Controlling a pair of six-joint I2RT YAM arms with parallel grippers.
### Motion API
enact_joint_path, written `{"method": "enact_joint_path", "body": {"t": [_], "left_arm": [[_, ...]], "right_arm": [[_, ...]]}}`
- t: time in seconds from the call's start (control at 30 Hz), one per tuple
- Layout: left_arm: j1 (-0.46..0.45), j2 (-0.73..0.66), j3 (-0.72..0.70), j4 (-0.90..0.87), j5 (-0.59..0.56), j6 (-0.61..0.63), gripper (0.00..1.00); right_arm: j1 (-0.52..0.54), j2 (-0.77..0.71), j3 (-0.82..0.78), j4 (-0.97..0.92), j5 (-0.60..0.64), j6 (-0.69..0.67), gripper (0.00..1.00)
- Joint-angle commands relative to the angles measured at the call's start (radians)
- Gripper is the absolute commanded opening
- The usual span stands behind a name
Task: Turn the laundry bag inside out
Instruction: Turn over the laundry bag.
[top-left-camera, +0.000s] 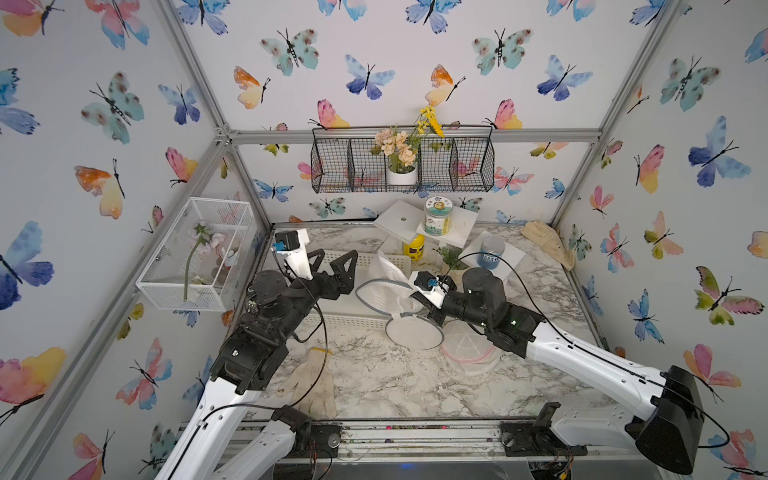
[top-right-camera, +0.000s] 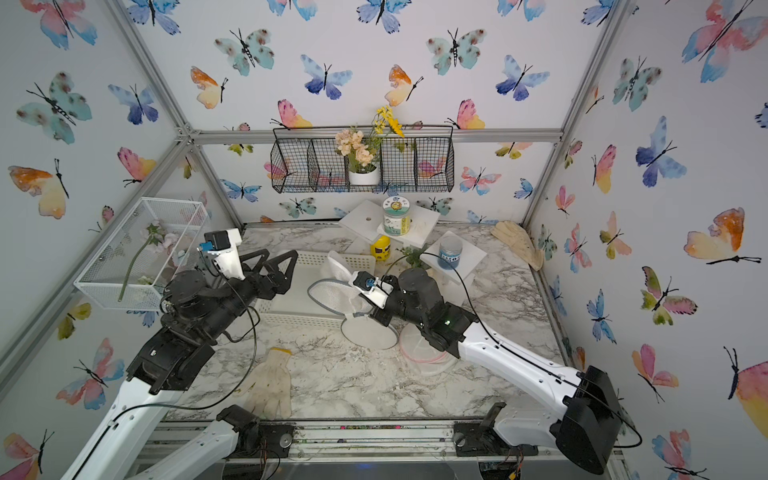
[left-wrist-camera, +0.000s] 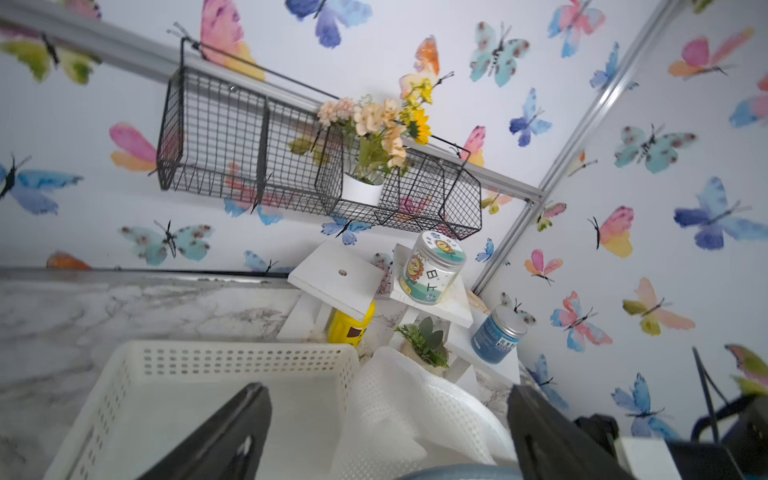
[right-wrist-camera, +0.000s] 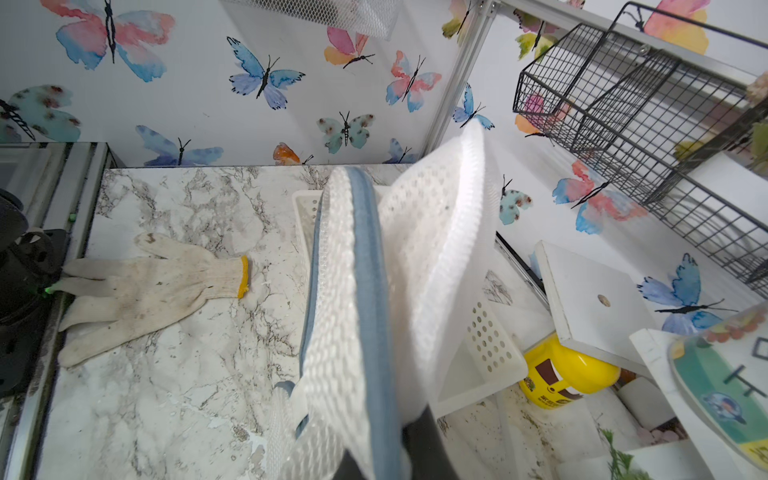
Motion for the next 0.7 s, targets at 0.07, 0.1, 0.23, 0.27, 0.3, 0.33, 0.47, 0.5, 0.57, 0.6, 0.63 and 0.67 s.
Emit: {"method": "enact_joint_path", "body": {"t": [0.07, 0.1, 0.23, 0.27, 0.3, 0.33, 0.47, 0.5, 0.57, 0.6, 0.63, 0.67], "left_arm": [[-0.005, -0.004, -0.006, -0.044, 0.367, 0.632, 0.95], [-0.013, -0.003, 0.000, -0.070, 0.413, 0.702, 0.96], [-0.065, 0.035, 0.049, -0.193, 0.440, 0.911, 0.99], [-0.076, 0.051, 0.060, -0.222, 0.439, 0.946, 0.99], [-0.092, 0.066, 0.072, -0.247, 0.435, 0.981, 0.99], [-0.106, 0.078, 0.074, -0.256, 0.431, 1.005, 0.99], [-0.166, 0.100, 0.064, -0.234, 0.381, 1.071, 0.99], [-0.187, 0.105, 0.058, -0.226, 0.337, 1.091, 0.99], [-0.229, 0.113, 0.040, -0.209, 0.256, 1.142, 0.99], [-0.254, 0.117, 0.023, -0.188, 0.199, 1.172, 0.99], [-0.275, 0.119, 0.009, -0.173, 0.152, 1.205, 0.99], [-0.291, 0.117, -0.011, -0.142, 0.107, 1.239, 0.99]], "right_arm": [[-0.005, -0.013, 0.089, -0.161, -0.055, 0.004, 0.03], [-0.005, -0.009, 0.103, -0.183, -0.063, -0.008, 0.03], [-0.005, 0.006, 0.150, -0.246, -0.092, -0.039, 0.03], [-0.005, 0.010, 0.163, -0.258, -0.097, -0.044, 0.02], [-0.005, 0.017, 0.178, -0.275, -0.105, -0.050, 0.03], [-0.005, 0.023, 0.192, -0.292, -0.113, -0.057, 0.03], [-0.005, 0.052, 0.247, -0.357, -0.149, -0.080, 0.03], [-0.005, 0.059, 0.259, -0.370, -0.162, -0.084, 0.03], [-0.005, 0.064, 0.277, -0.385, -0.189, -0.082, 0.03], [-0.005, 0.067, 0.283, -0.391, -0.203, -0.081, 0.03], [-0.005, 0.067, 0.287, -0.394, -0.216, -0.080, 0.03], [-0.005, 0.068, 0.290, -0.399, -0.229, -0.081, 0.03]]}}
